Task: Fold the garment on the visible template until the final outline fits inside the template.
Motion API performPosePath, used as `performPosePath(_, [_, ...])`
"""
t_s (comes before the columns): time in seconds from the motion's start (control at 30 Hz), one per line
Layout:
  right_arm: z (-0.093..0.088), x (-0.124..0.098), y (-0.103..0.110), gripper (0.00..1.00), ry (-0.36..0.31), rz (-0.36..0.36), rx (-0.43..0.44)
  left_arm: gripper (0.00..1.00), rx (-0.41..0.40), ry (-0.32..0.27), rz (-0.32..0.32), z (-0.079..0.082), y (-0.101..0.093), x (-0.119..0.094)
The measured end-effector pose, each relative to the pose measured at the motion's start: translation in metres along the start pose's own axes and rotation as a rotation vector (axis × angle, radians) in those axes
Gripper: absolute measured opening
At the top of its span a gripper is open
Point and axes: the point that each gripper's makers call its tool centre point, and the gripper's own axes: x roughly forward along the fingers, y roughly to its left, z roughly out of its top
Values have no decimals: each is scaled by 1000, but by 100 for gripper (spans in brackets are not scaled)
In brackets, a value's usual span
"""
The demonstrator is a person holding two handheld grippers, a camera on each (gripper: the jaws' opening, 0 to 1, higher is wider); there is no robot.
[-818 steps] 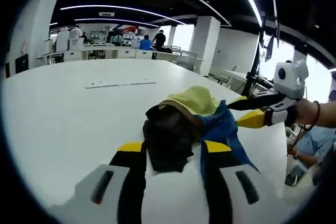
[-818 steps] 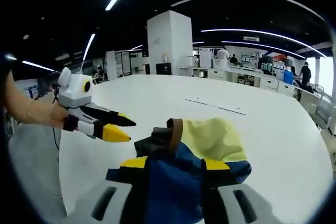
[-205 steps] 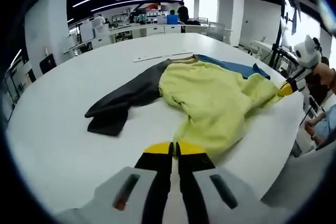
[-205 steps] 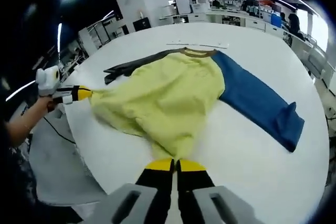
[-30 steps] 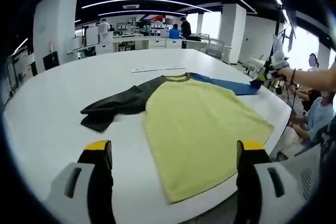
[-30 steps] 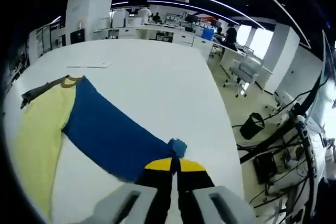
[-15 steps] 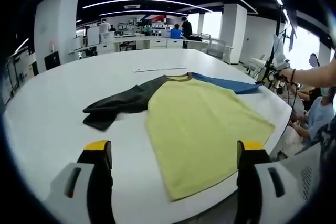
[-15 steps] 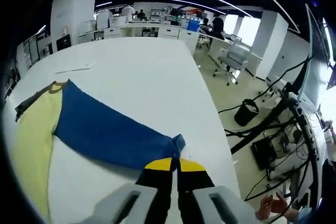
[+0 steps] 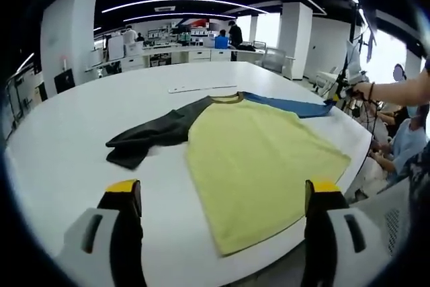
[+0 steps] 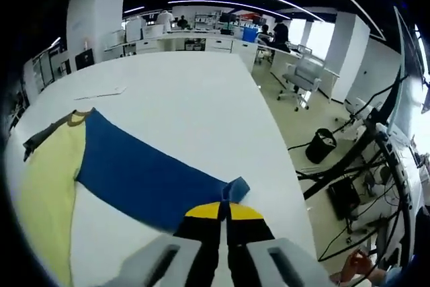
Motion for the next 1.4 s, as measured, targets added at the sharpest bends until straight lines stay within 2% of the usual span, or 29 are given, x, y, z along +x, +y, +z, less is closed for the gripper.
performPosePath(0.4, [30, 4, 38, 0, -32, 74, -48, 99, 16, 1, 3, 0, 1, -2])
performPosePath(0.63, [51, 16, 65, 0, -35, 138, -89, 98, 15, -3, 15, 0, 4, -2])
performPosePath(0.9, [71, 26, 107, 0, -45, 217, -168, 98, 18, -2, 5, 0, 3, -2])
performPosePath(1.4, [93, 28, 174, 0, -54, 314, -265, 98, 15, 11, -9, 0, 0, -2])
